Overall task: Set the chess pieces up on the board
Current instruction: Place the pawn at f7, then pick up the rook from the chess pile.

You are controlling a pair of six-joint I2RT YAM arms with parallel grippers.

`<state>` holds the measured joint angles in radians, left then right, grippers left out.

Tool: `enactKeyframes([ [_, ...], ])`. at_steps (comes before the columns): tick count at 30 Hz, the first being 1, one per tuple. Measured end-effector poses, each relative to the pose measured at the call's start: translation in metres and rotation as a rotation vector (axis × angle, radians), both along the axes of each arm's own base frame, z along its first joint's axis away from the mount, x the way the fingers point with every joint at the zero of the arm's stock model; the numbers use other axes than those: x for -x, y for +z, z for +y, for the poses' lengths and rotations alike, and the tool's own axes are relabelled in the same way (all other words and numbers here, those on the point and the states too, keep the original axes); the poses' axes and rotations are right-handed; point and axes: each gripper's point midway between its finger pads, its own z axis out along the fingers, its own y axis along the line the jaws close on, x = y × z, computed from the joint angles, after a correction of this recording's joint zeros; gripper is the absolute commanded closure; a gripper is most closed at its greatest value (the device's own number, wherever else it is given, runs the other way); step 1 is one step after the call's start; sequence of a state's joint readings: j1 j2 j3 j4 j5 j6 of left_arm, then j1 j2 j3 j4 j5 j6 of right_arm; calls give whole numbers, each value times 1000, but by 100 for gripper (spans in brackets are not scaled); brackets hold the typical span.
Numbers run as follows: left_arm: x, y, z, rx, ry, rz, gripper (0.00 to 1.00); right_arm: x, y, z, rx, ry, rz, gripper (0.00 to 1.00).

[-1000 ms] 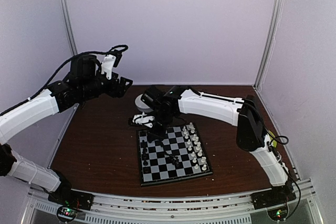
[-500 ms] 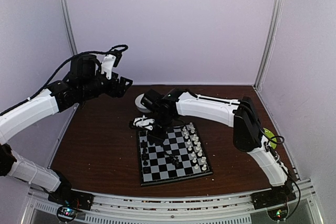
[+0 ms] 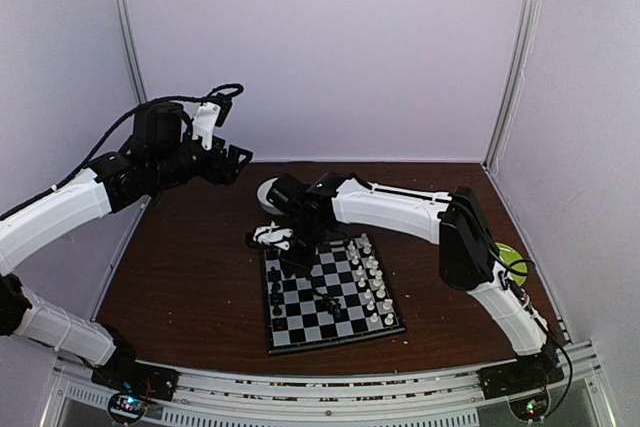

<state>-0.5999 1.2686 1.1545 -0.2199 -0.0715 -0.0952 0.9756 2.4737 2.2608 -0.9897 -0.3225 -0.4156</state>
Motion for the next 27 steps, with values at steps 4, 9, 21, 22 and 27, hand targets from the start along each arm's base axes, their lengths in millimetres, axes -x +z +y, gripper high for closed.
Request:
enactKeyframes([
  [4,0,0,0,0,-3,1,26,-1,-1,-1,7,-11,-4,72],
  [9,-1,-4,-2,-5,-5,10,27,2,4,-5,6,-21,6,69],
  [21,-10,-44,-21,-103,-39,106,33,44,139,-112,-227,-52,-55,66],
  [22,-7,-47,-24,-113,-51,110,34,46,140,-125,-250,-62,-65,66],
  [27,9,-56,-44,-162,-126,119,38,75,100,-156,-212,-37,-28,66],
])
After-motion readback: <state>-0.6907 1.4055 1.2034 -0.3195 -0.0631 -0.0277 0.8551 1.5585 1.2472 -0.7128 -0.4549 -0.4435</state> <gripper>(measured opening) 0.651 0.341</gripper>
